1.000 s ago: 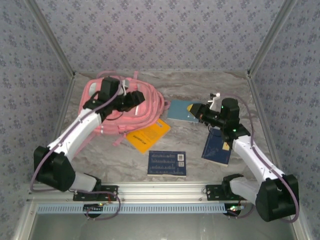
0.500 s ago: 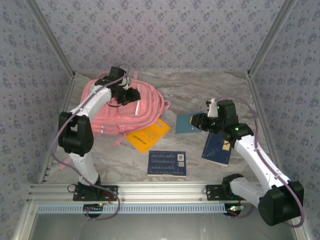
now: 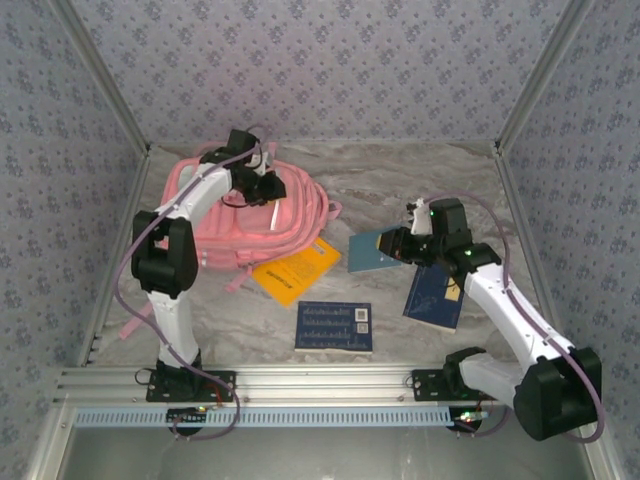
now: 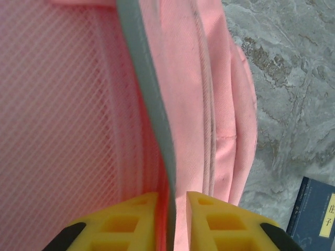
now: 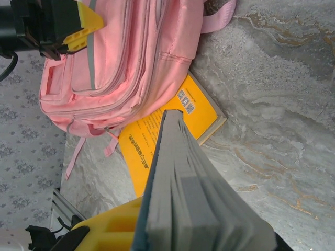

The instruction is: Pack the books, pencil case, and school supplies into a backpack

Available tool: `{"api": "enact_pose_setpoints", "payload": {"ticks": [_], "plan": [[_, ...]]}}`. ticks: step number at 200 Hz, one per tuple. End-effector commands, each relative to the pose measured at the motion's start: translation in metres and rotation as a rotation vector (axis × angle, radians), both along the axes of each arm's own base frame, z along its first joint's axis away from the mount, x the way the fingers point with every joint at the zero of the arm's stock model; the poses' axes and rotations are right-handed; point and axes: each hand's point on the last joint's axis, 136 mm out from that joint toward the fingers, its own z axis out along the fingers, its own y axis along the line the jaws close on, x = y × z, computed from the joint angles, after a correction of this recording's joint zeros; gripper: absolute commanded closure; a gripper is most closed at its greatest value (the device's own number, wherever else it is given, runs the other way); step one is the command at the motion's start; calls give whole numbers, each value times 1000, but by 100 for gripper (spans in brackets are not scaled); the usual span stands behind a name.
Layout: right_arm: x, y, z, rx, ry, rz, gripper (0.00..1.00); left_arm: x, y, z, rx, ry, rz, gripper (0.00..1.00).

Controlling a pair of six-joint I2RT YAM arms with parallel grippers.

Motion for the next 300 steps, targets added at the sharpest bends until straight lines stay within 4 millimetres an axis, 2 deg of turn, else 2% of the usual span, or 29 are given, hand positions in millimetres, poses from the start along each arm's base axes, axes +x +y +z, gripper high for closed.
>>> {"api": "enact_pose_setpoints", "payload": {"ticks": [1, 13, 33, 49, 71, 82, 105, 108, 119, 132, 161, 200, 222, 242, 255, 275, 288, 300], "plan": [[6, 3, -1, 12, -27, 23, 100, 1, -19, 6, -42, -18, -63, 79], [7, 4, -8, 8, -11, 23, 100, 1, -22, 2, -33, -12, -75, 74], [7, 4, -16, 5, 10, 20, 100, -1, -24, -8, 6, 17, -101, 72], [8, 4, -17, 11, 13, 14, 100, -3, -21, -18, 47, 39, -120, 79], [8, 7, -17, 21, 17, 11, 100, -3, -9, -22, 122, 37, -115, 100], [8, 8, -17, 12, 14, 8, 100, -2, -7, -14, 129, 22, -119, 100], [10, 0, -13, -36, -8, -37, 100, -2, -12, 15, 116, -21, -142, 100], [11, -2, -12, -44, -11, -53, 100, 1, -14, 27, 109, -52, -144, 100], [10, -8, -10, -60, 5, -89, 100, 1, -18, 52, 97, -100, -163, 100], [12, -14, 1, -60, -24, -113, 100, -1, -18, 83, 85, -162, -181, 100], [18, -16, 28, -23, -99, -147, 100, -18, -21, 149, 12, -303, -239, 100], [24, -14, 54, 5, -140, -133, 100, -47, -14, 212, -37, -420, -256, 100], [27, -10, 72, 54, -170, -121, 100, -66, -16, 248, -129, -495, -294, 100], [28, -2, 84, 101, -186, -90, 100, -81, -16, 272, -212, -540, -328, 100], [28, 2, 90, 130, -198, -75, 100, -87, -13, 281, -240, -561, -339, 100], [29, 9, 96, 218, -197, -69, 100, -93, -12, 289, -296, -582, -372, 100], [36, 11, 110, 283, -226, -86, 100, -96, -14, 288, -331, -574, -390, 100], [37, 16, 113, 291, -231, -68, 100, -98, -17, 285, -359, -573, -414, 100]]}}
